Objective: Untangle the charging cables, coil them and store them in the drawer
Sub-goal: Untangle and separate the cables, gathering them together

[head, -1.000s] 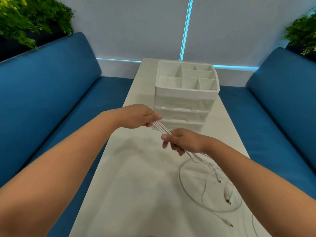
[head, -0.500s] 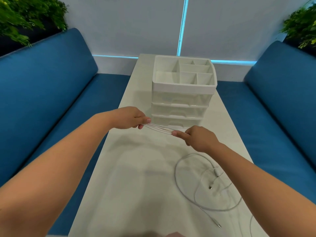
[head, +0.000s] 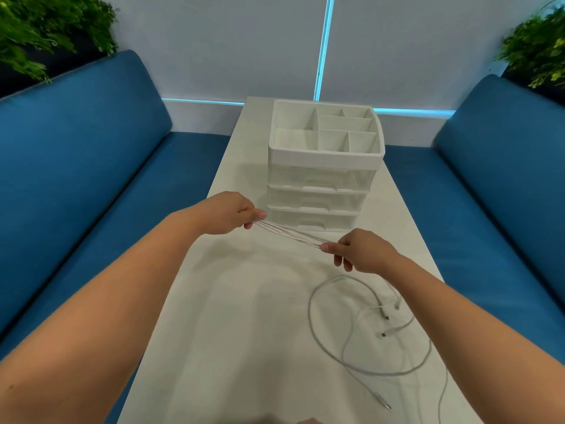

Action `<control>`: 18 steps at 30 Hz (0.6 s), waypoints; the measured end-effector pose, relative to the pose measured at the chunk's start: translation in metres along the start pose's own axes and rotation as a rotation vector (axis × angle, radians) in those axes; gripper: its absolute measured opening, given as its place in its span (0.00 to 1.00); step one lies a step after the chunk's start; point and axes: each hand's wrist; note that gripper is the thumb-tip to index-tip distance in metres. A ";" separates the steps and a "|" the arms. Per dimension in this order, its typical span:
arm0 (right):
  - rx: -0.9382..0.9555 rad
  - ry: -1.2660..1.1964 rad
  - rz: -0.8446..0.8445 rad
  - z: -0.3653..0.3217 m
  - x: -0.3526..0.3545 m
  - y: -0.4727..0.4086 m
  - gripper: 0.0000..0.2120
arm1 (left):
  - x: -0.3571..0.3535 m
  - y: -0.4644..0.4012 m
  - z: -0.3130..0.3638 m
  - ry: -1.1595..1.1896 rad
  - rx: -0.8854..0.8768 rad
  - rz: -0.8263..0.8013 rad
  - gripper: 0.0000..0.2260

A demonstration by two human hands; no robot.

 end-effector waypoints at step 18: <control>0.064 -0.448 -0.242 0.012 -0.001 0.012 0.19 | 0.020 0.003 -0.016 -0.141 0.017 0.137 0.22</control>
Point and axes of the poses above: each hand's wrist, its own y-axis away from the middle knuckle, its own x-axis out of the back of the hand, z = x × y, and after that the axes turned 1 degree about -z, right-handed
